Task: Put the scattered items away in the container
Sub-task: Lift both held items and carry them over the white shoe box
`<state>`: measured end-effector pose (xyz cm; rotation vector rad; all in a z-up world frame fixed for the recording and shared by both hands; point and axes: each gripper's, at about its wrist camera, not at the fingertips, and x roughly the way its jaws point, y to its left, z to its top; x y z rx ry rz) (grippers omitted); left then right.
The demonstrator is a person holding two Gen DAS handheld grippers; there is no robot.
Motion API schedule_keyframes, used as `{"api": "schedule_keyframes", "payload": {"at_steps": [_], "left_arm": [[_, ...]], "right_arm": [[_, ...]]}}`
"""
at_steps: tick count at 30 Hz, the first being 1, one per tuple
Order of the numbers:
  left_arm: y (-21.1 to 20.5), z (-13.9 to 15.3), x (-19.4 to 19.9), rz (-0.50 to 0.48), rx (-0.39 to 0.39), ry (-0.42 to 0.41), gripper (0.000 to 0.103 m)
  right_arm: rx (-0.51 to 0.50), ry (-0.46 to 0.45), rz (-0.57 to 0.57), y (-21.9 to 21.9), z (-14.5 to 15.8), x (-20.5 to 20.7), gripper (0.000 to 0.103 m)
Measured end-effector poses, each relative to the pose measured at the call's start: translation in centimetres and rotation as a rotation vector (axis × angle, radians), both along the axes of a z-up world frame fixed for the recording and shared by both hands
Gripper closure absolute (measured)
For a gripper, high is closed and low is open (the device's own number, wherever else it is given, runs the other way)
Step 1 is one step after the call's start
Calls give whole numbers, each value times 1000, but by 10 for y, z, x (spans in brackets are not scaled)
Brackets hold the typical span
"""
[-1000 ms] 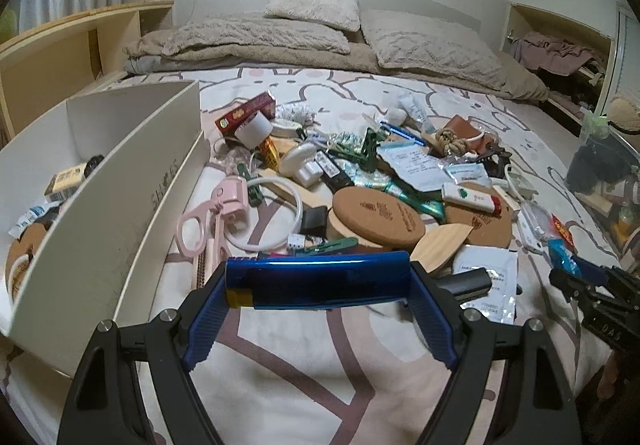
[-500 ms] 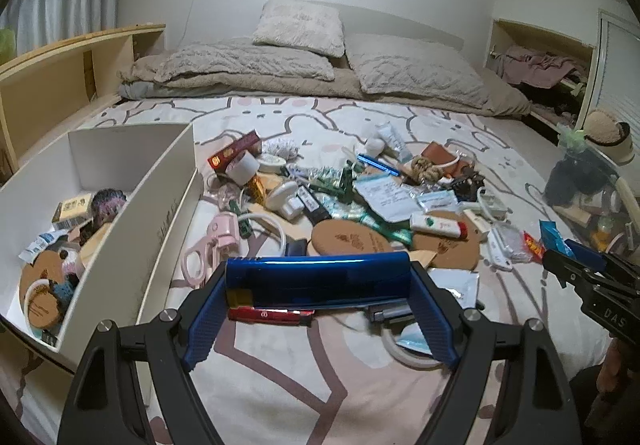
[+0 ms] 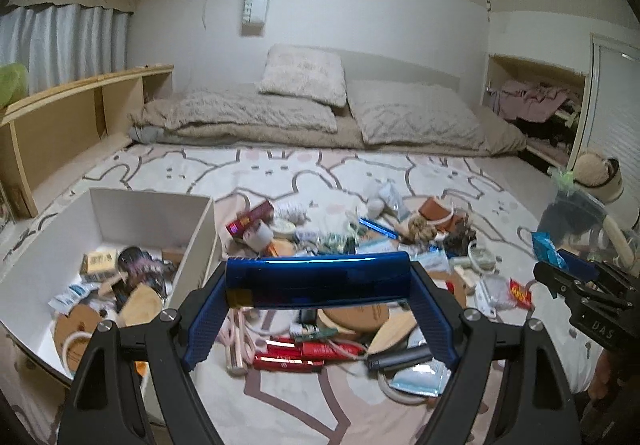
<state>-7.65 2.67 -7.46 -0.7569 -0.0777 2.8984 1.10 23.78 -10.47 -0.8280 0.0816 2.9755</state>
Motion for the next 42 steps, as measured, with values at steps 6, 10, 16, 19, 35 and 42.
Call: {"api": "schedule_keyframes", "payload": {"at_steps": [6, 10, 16, 19, 35, 42], "left_arm": [[-8, 22, 0, 2, -27, 37, 19], [-18, 36, 1, 11, -37, 64, 19], [-40, 58, 1, 38, -56, 100, 19], [-54, 69, 4, 63, -62, 128, 19], [-139, 87, 22, 180, -71, 195, 19], [-177, 89, 28, 246, -35, 205, 19]], "right_arm": [[21, 59, 29, -16, 26, -5, 54], [20, 92, 47, -22, 41, -10, 54], [14, 138, 75, -33, 63, -18, 54], [23, 160, 93, -41, 73, -20, 54], [47, 243, 188, -98, 113, -40, 54], [14, 243, 247, -122, 123, -50, 54]]}}
